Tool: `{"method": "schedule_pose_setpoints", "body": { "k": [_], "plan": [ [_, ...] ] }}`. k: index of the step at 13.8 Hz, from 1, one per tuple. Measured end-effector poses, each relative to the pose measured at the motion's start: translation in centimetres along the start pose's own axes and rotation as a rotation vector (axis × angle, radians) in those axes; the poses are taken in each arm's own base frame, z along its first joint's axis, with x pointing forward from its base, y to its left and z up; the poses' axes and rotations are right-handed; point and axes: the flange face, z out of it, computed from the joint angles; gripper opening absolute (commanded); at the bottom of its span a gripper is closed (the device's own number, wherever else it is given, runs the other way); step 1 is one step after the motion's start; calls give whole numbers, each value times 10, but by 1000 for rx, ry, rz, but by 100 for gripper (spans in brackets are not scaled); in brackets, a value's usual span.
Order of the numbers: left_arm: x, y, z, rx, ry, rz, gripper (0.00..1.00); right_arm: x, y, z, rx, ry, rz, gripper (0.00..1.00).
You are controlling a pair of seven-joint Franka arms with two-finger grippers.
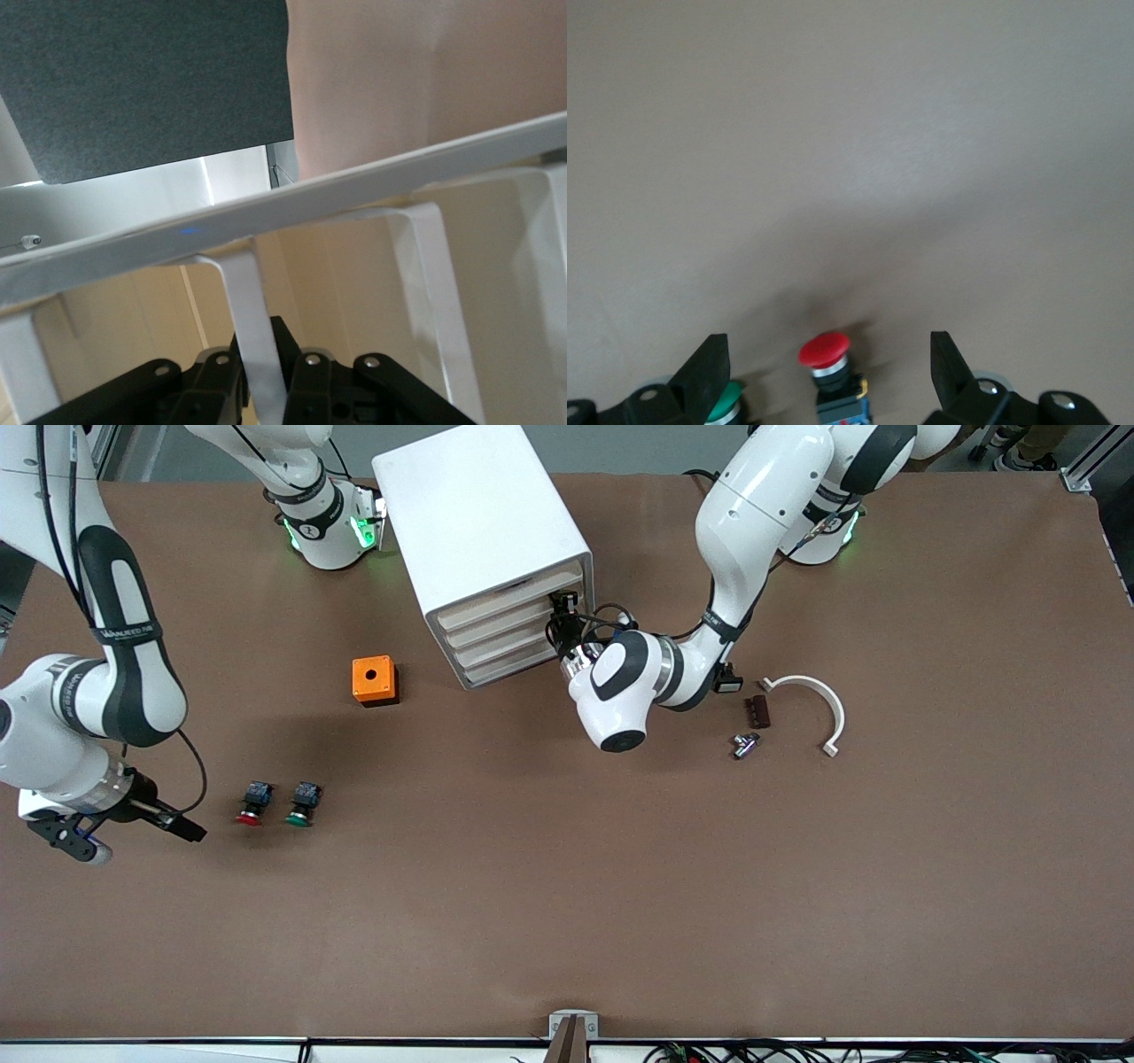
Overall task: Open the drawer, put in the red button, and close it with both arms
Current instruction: 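Pull the drawer open with the left gripper while the right gripper reaches the red button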
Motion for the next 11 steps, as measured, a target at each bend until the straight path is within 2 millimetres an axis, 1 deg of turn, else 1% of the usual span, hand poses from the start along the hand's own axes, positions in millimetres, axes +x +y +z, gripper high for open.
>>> {"method": "schedule_pose_setpoints", "body": {
  "k": [2,5,8,11],
  "plan": [
    [0,0,0,0,0,-6,10,-13,-11,12,-11,-39,-22,100],
    [1,1,-4,-1,-6,-7,11,-39,-12,43,-54,-80,-69,100],
    [9,4,-23,-8,-37,-15,12,-64,-9,69,-63,-72,-95,100],
    [20,8,-50,-22,-80,-23,14,-78,-3,81,-65,-81,-95,100]
  ]
}}
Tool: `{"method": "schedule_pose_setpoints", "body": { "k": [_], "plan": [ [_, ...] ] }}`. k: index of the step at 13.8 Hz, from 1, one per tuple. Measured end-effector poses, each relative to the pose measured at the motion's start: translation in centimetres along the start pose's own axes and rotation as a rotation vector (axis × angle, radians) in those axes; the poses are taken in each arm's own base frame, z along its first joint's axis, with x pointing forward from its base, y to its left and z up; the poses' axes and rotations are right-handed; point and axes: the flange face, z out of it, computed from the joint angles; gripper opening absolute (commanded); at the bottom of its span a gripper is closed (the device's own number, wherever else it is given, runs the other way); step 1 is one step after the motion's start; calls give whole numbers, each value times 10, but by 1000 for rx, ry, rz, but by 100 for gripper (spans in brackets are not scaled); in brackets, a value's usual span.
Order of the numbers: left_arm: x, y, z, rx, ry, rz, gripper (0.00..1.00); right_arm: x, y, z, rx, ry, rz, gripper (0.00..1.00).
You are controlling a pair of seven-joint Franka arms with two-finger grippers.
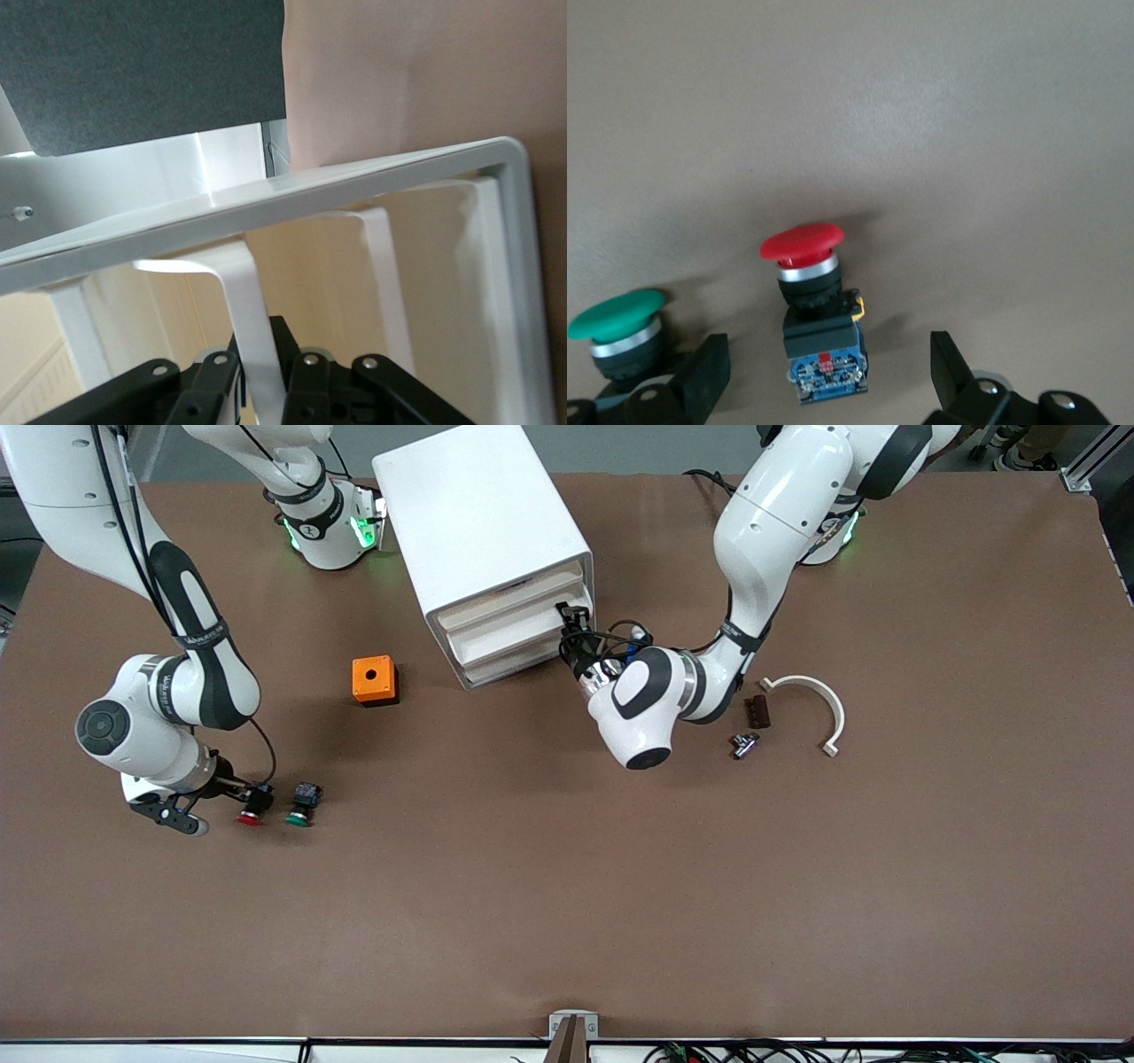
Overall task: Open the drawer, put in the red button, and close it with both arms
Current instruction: 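Pull the drawer open with the left gripper while the right gripper reaches the red button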
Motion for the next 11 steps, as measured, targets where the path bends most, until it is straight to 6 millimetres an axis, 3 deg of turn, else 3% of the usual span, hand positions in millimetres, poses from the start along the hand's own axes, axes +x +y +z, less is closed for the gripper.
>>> {"method": "schedule_pose_setpoints", "body": {
  "k": [7,10,11],
  "plan": [
    [27,12,-76,-60,-134,-12,15,-13,4,12,5,15,0,100],
    [35,14,-99,-83,-175,-16,18,-13,3,12,3,13,-4,37],
    [37,15,-103,-88,-184,-17,18,-14,3,12,3,12,-7,28]
  ]
}}
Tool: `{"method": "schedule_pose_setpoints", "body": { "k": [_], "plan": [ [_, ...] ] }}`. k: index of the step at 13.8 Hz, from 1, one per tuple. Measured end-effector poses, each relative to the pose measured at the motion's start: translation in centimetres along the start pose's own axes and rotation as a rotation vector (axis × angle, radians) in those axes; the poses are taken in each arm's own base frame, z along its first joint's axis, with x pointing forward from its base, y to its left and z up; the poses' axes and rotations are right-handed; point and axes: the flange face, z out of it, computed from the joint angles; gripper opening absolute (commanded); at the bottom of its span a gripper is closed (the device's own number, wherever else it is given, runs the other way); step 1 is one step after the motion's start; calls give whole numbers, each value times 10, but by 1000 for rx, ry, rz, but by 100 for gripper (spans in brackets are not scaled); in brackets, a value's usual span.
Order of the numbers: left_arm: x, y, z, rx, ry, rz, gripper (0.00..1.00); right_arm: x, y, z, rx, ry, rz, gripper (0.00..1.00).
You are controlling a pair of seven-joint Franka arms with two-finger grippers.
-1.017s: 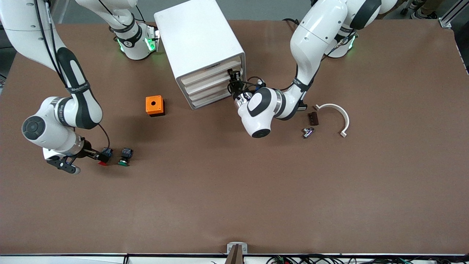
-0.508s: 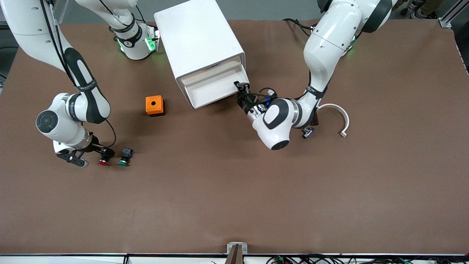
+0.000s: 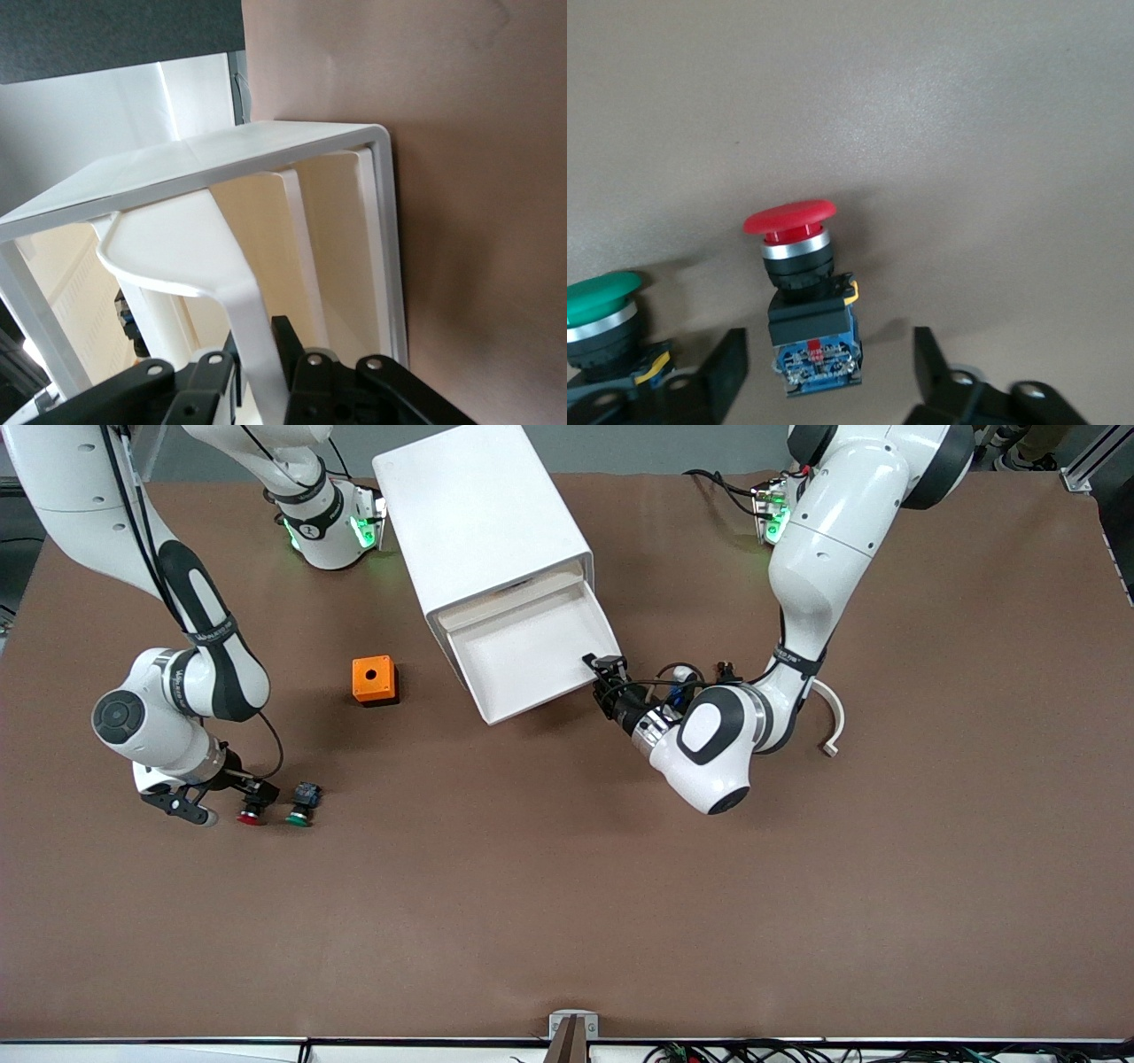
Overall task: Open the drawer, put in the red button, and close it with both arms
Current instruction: 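Pull the drawer open with the left gripper while the right gripper reaches the red button, then grasp the red push-button with the right gripper and lift it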
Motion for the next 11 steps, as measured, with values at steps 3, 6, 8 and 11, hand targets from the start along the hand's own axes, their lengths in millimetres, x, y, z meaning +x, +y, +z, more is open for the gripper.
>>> {"method": "schedule_pose_setpoints", "body": {
  "k": [3,6,8,11],
  "plan": [
    [2,2,-8,-8,-15,4,28,-2,-1,1,-1,-3,-4,0],
    [3,4,-12,-21,-24,19,83,-2,-1,-1,-2,-7,-4,0],
    [5,6,-16,-25,-31,19,100,4,-3,-24,-8,-34,0,0],
    [5,5,-25,-33,-42,54,100,16,-17,-131,-26,-114,82,0]
  ]
}}
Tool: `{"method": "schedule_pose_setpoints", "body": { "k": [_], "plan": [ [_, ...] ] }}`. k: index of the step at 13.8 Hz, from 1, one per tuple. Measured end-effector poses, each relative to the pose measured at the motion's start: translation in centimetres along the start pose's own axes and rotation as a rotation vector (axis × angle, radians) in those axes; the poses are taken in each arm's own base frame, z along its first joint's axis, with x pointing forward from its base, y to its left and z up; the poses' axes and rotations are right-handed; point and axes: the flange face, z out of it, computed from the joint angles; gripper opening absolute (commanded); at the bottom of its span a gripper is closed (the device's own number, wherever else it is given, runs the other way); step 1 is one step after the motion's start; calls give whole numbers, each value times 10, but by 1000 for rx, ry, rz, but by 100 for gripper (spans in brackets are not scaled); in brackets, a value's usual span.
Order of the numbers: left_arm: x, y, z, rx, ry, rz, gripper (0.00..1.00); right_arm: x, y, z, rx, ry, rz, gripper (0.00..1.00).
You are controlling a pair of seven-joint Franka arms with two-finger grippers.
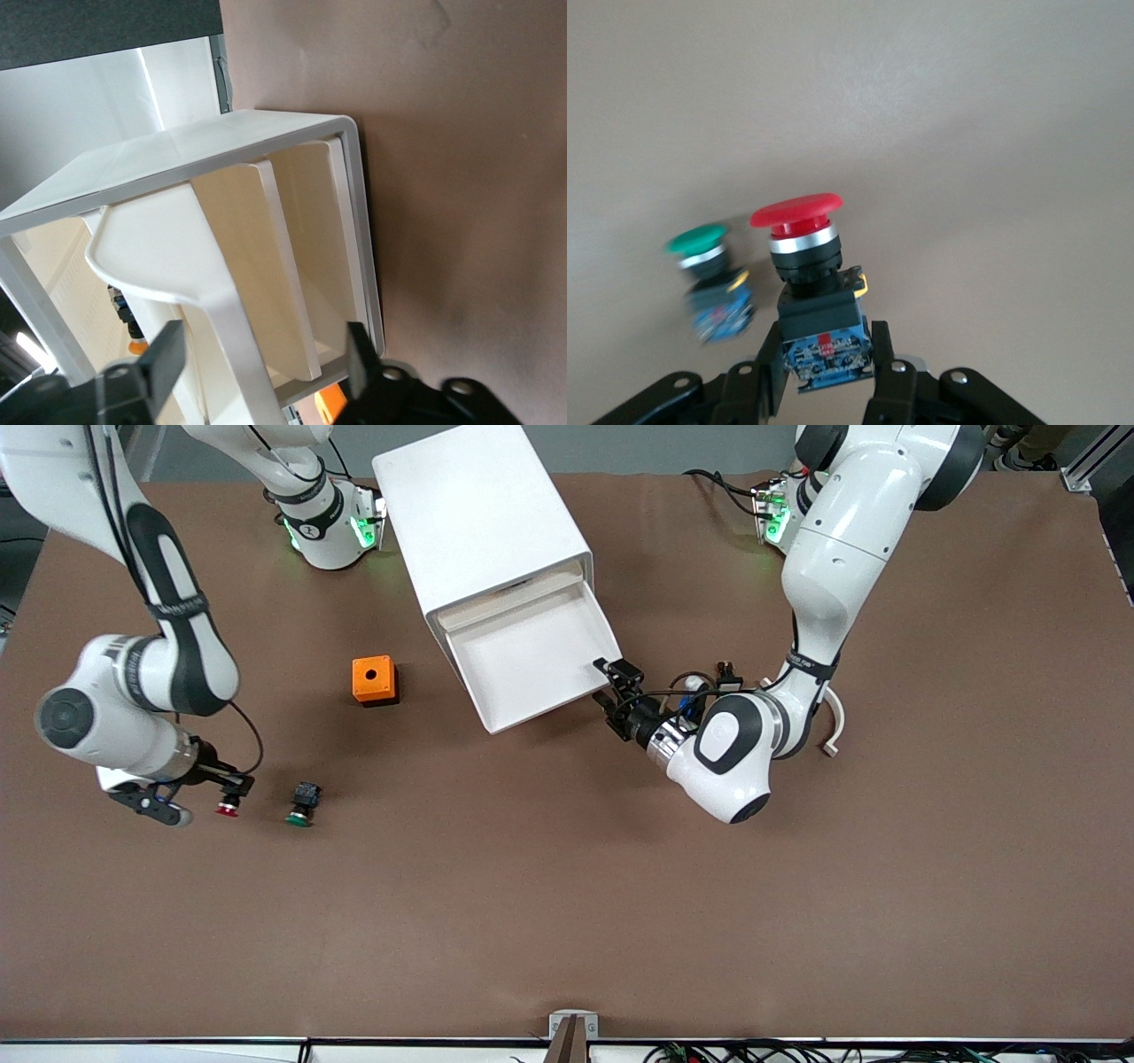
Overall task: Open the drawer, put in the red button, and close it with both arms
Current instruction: 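Grasp the red push-button with the right gripper and lift it, then carry the red button over the open drawer with the right gripper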
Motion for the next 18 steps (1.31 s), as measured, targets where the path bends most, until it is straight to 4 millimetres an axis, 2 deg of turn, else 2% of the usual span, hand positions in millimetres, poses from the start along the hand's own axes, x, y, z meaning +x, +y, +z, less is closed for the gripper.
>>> {"method": "schedule_pose_setpoints", "body": {
  "k": [2,3,4,6,9,11,14,18],
  "plan": [
    [-7,-5,-11,-13,-16,60,100,-34,-26,-80,17,-9,99,0],
    [-12,-9,-20,-24,-28,103,100,-60,-45,-108,29,-20,148,0],
    [-18,-13,-29,-37,-38,152,100,-88,-67,-130,37,-29,195,0],
    [-25,-21,-47,-64,-54,279,100,-144,-118,-156,53,-31,293,0],
    [-24,-32,-78,-125,-41,578,100,-232,-207,-154,75,-10,407,0],
    [-14,-38,-102,-181,41,770,100,-276,-247,-149,108,3,460,0],
    [3,-42,-126,-216,238,1062,100,-313,-282,-137,149,9,521,0],
    [9,-51,-148,-240,478,1344,100,-335,-321,-113,159,-31,608,0]
  ]
}}
